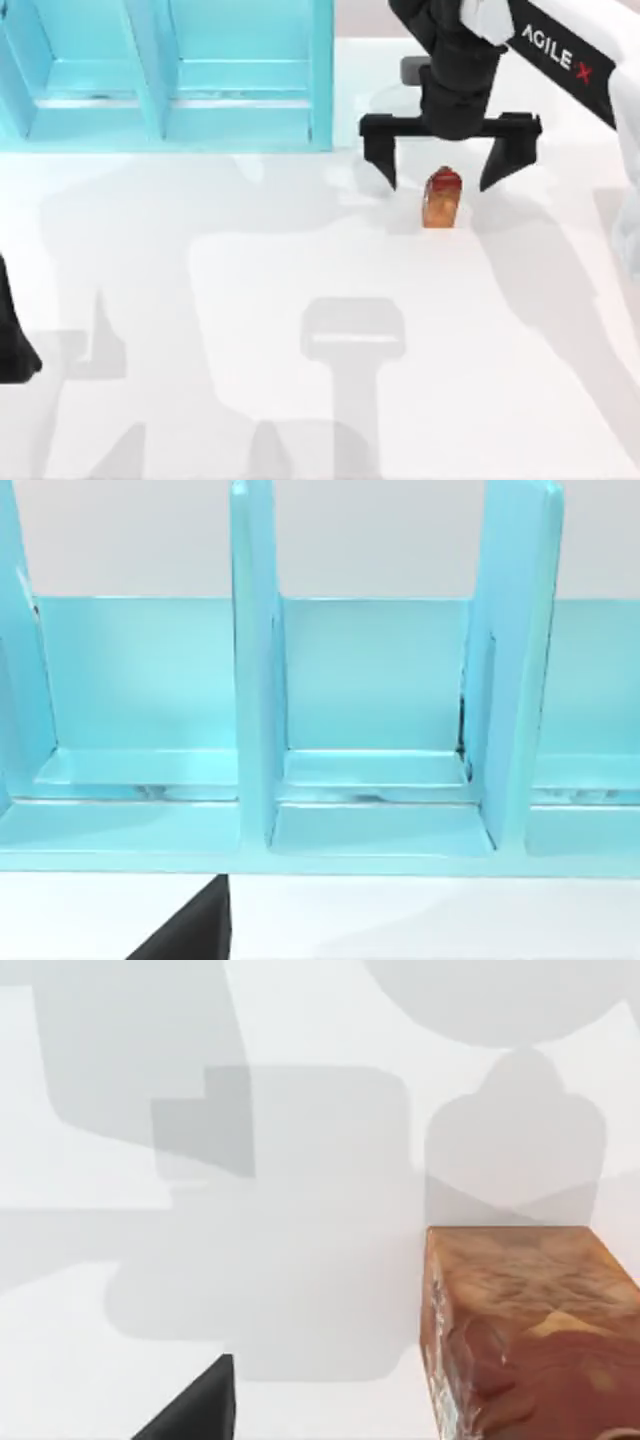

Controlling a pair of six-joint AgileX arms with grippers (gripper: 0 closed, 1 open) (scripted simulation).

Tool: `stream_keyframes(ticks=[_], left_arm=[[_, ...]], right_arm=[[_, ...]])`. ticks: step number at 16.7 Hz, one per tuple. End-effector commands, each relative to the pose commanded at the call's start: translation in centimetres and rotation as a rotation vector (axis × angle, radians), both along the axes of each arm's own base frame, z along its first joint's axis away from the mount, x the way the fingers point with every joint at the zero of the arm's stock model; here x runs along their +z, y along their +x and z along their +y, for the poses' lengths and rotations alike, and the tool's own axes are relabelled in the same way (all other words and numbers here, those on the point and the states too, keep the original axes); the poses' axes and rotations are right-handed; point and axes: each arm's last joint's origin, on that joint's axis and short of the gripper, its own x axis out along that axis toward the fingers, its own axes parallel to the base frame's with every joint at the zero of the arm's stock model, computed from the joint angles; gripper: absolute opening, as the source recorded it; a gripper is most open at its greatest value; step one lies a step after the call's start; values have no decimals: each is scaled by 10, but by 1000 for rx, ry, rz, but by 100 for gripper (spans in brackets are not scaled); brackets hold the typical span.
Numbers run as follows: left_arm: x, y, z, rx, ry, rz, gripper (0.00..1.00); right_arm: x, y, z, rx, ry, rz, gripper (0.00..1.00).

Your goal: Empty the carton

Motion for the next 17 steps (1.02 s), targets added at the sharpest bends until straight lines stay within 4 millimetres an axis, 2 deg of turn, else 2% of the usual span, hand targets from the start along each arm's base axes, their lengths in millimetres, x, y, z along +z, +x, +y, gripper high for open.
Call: stream_keyframes(ticks=[8, 17], left_arm=[[0, 0, 0, 0, 0, 0, 100], [0, 0, 0, 0, 0, 0, 100]], right_arm=[[45, -4, -1, 4, 7, -19, 100], [53, -8, -4, 6, -3, -1, 100]])
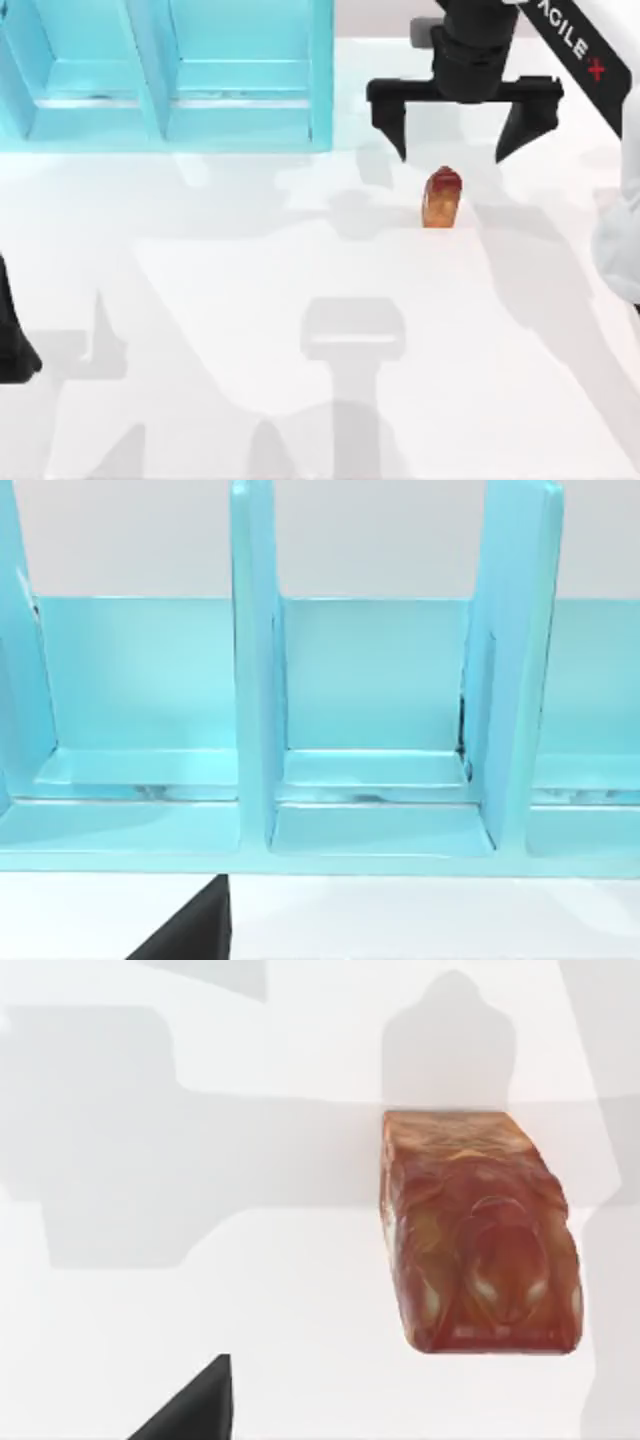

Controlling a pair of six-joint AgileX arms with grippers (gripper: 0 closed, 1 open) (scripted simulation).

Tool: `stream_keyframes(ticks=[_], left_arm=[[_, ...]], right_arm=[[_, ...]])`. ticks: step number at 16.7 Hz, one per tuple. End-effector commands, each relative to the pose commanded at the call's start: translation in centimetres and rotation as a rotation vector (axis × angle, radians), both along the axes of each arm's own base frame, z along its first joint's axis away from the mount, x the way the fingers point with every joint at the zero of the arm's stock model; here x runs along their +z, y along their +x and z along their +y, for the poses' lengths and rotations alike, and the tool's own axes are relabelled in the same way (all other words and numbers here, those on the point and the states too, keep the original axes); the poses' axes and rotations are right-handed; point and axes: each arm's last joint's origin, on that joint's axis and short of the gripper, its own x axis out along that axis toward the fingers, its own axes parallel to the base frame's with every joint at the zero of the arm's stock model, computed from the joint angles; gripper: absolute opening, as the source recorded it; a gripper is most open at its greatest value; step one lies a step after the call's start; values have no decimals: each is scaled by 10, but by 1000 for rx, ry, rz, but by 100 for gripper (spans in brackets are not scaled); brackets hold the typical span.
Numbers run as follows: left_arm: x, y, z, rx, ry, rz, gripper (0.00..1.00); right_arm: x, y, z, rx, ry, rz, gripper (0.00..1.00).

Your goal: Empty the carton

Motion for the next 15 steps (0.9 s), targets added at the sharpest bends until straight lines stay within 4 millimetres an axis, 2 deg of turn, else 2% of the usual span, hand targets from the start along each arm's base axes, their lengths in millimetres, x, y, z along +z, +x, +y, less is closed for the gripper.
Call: stream_keyframes(ticks=[2, 4, 6, 9, 12, 15], left_arm=[[0, 0, 0, 0, 0, 0, 100], [0, 0, 0, 0, 0, 0, 100], [0, 0, 0, 0, 0, 0, 100], [0, 0, 0, 0, 0, 0, 100], [0, 0, 0, 0, 0, 0, 100], [0, 0, 0, 0, 0, 0, 100]], right_arm=[[4, 4, -14, 3, 1, -1, 100], [10, 11, -43, 10, 0, 1, 100], [17, 16, -84, 16, -1, 11, 100], [25, 13, -162, 20, 1, 34, 100], [33, -11, -245, 15, 10, 47, 100], [40, -51, -313, 3, 16, 41, 100]])
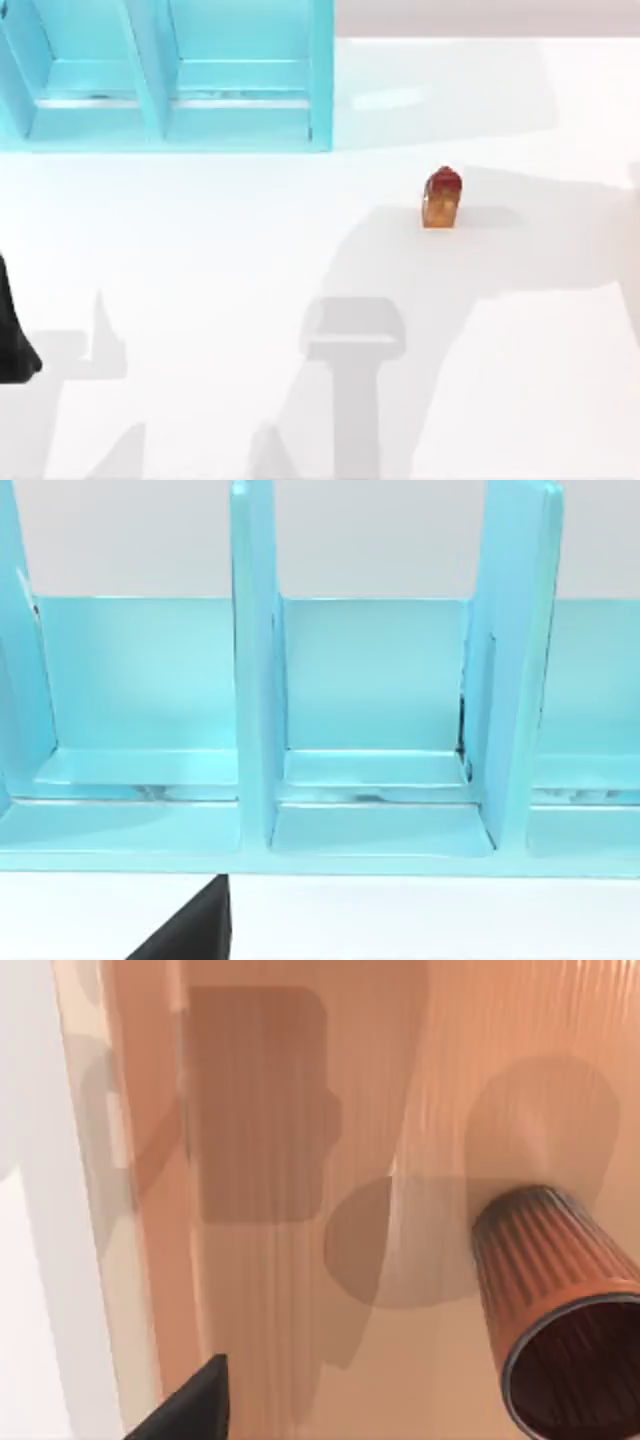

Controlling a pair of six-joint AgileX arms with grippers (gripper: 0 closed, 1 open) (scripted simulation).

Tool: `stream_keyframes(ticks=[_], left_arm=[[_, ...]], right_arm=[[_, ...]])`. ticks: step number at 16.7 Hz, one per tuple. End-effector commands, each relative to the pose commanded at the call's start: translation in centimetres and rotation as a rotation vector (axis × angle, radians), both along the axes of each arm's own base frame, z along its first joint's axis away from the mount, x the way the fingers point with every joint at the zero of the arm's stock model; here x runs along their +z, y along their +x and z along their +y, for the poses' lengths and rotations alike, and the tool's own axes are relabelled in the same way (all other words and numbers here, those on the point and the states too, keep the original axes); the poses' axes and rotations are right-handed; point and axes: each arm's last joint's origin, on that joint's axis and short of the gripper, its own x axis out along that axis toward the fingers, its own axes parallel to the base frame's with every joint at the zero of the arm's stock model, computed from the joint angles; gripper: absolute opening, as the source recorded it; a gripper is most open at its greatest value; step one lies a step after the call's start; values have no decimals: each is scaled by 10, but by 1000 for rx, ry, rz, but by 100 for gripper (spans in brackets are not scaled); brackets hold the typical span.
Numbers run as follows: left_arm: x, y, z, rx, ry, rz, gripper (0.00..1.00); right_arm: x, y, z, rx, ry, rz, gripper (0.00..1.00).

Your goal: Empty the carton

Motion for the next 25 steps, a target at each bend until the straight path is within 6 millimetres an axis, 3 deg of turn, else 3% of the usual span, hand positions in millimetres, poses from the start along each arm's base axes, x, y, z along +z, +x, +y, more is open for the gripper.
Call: stream_keyframes(ticks=[2, 4, 11, 20, 25], left_arm=[[0, 0, 0, 0, 0, 0, 100], [0, 0, 0, 0, 0, 0, 100], [0, 0, 0, 0, 0, 0, 100], [0, 0, 0, 0, 0, 0, 100], [0, 0, 0, 0, 0, 0, 100]], right_arm=[[5, -26, -31, -7, -3, -15, 100], [9, -44, -49, -11, -11, -30, 100], [6, -48, -52, -10, -12, -32, 100], [-82, -47, -53, -11, -15, -38, 100], [-89, -49, -53, -11, -14, -36, 100]])
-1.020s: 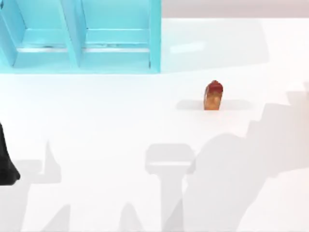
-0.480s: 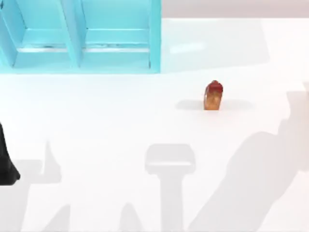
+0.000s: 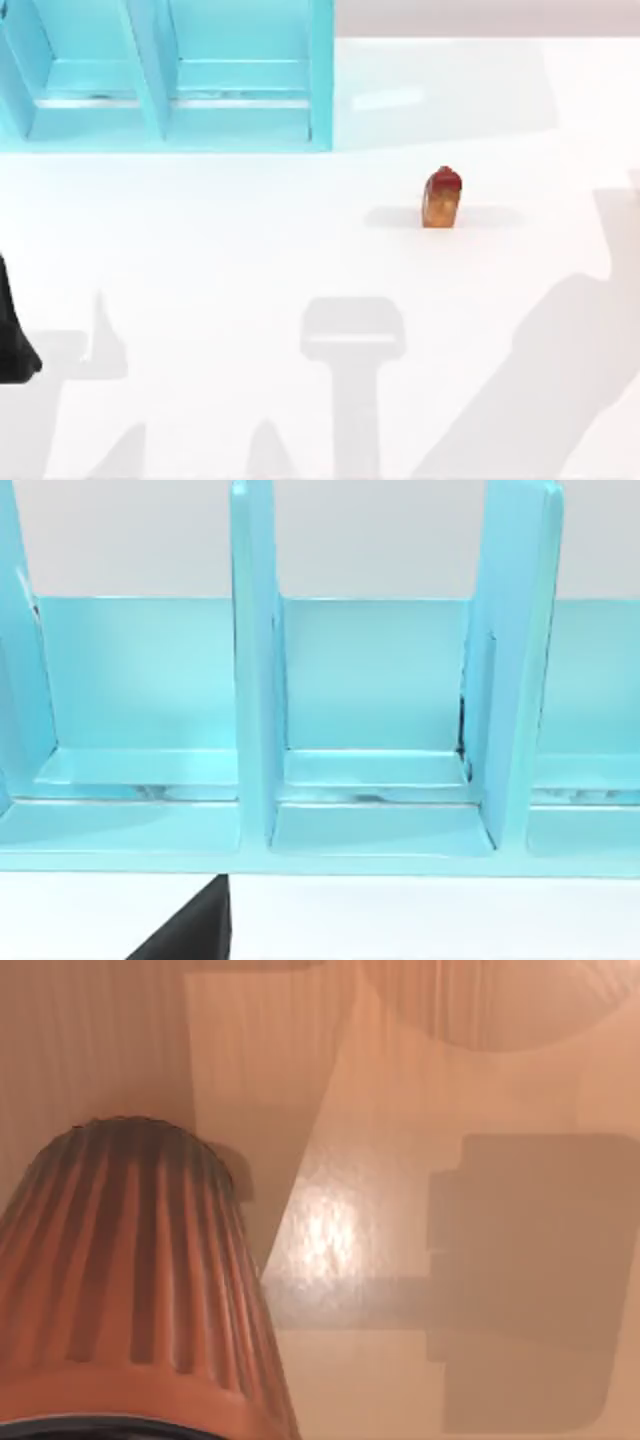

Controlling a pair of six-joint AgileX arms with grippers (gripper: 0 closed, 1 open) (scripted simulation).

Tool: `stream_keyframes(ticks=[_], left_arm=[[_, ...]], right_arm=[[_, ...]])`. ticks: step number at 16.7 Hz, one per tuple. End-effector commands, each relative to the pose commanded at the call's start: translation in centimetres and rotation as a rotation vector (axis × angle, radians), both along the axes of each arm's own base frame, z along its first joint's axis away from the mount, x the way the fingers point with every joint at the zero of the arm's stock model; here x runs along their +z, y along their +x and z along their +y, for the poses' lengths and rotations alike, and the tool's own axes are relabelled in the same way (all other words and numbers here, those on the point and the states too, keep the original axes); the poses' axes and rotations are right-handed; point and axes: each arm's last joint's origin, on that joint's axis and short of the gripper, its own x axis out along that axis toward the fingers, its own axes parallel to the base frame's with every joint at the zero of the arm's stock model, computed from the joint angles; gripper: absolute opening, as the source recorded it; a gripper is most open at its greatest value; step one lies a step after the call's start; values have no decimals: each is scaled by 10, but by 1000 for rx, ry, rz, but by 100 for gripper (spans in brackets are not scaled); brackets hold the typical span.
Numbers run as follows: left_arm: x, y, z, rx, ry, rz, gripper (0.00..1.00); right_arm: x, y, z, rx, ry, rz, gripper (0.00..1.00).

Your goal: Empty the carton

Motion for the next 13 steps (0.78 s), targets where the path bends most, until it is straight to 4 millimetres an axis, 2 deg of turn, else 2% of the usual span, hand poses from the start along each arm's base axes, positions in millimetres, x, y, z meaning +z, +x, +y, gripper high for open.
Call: stream_keyframes(ticks=[13], left_arm=[[0, 0, 0, 0, 0, 0, 100]], right_arm=[[0, 0, 0, 0, 0, 0, 2]])
